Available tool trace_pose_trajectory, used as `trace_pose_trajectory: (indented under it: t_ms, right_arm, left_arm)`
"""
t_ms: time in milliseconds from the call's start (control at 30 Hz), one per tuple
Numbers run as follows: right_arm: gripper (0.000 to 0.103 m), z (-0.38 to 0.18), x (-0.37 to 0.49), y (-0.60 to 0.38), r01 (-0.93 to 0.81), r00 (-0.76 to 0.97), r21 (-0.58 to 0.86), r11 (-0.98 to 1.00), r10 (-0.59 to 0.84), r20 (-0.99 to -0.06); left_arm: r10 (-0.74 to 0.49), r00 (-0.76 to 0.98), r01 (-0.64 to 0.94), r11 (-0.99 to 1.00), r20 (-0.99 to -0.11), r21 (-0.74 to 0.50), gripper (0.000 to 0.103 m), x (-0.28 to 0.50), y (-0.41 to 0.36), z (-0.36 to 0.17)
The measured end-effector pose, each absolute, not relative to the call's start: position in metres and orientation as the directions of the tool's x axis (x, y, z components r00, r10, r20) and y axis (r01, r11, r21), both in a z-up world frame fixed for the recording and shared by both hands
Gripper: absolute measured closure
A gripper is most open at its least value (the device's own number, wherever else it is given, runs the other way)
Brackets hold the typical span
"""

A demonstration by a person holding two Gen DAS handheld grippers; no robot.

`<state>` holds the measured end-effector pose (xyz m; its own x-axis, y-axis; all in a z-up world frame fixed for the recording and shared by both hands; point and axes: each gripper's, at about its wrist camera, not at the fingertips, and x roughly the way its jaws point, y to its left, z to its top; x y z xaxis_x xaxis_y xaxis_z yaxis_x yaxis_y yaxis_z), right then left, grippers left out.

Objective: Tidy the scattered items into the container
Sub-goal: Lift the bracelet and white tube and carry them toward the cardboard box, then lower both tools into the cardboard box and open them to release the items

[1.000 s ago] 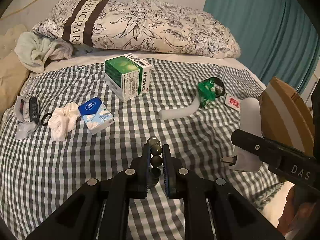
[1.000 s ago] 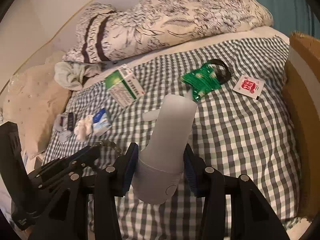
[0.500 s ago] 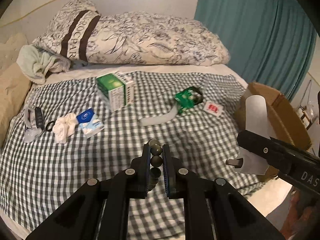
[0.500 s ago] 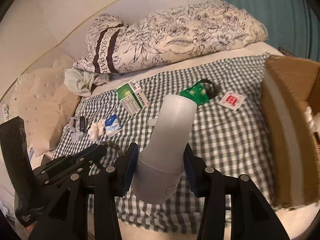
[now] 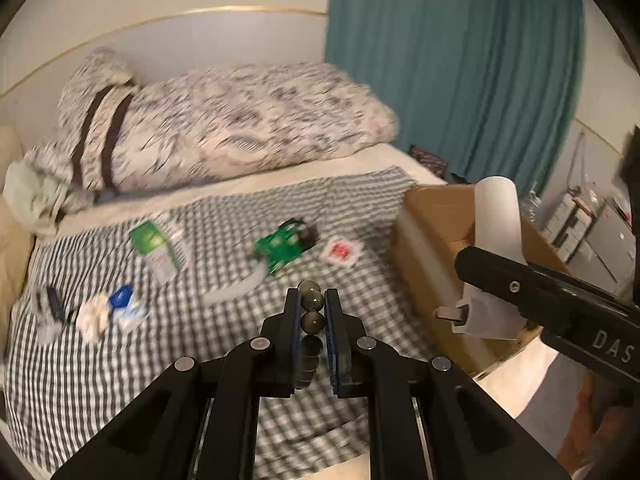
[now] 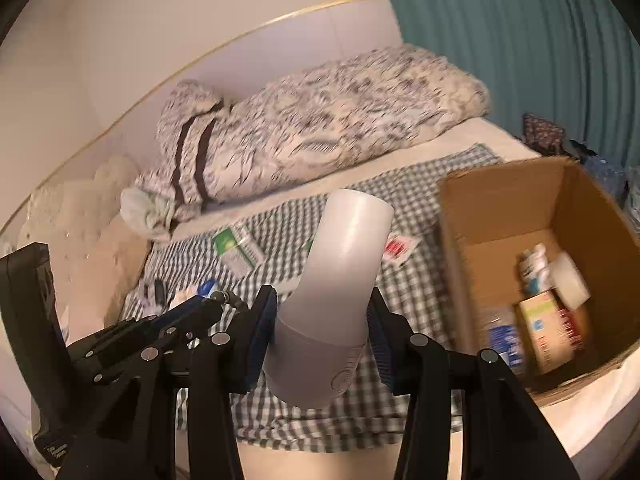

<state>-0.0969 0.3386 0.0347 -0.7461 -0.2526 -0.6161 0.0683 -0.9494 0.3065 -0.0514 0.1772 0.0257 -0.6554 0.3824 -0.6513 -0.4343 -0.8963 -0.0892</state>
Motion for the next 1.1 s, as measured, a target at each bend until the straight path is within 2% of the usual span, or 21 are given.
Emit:
trace_pose_trajectory:
  t_ms: [267, 567, 833, 1100]
  right_arm:
    - [0.058, 0.064, -0.087, 0.404, -0.015, -0.792, 0.308, -0.951, -0.177, -0.585]
    - [0.058, 0.07, -0.074, 0.475, -0.142, -0.803, 0.284, -0.948, -0.058, -0.594]
    - [0.058, 0.034, -0.089, 0.522, -0.222, -0.752, 0.293, -0.93, -0.027, -0.658]
    - [0.059, 0.002, -0.105, 0.543, -0.254, -0.711, 0.302, -0.919, -0.035, -0.703]
  left_arm:
    - [0.479, -0.632, -0.544, -0.834, -0.609, -0.091, 0.092, -0.048, 0.251, 0.062]
    - [0.58, -0.586, -0.646, -0.756, -0.567, -0.105, 0.092, -0.044, 0.323, 0.087]
    - [0.583, -0.516, -0.699, -0.71, -0.628, -0.085, 0.092, -0.041, 0.377, 0.059]
    - [0.545, -0.461, -0.7, -0.709, -0.7, -0.09, 0.092, -0.053, 0.399, 0.021]
